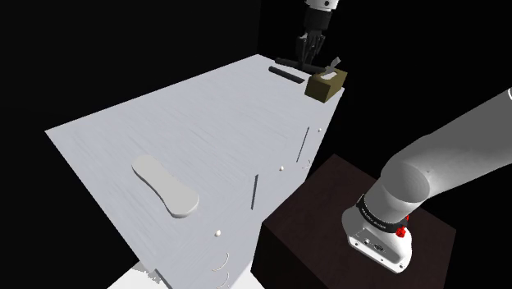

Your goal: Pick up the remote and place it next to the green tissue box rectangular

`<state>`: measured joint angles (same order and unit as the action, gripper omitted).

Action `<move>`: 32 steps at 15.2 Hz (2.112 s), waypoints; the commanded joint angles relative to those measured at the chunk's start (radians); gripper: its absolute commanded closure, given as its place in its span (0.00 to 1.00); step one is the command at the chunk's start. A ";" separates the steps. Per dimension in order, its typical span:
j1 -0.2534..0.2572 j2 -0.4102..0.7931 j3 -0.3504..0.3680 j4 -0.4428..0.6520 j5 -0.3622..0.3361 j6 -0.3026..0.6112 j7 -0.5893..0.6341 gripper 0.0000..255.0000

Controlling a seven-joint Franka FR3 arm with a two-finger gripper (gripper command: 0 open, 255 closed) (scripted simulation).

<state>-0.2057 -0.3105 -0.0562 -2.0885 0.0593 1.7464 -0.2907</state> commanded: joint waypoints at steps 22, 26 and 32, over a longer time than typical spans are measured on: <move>0.001 0.059 -0.002 -0.259 0.010 0.318 -0.025 1.00; 0.002 0.076 -0.003 -0.284 0.013 0.359 -0.029 1.00; 0.002 0.076 -0.003 -0.284 0.013 0.359 -0.029 1.00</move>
<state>-0.2041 -0.2350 -0.0590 -2.3718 0.0720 2.1056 -0.3193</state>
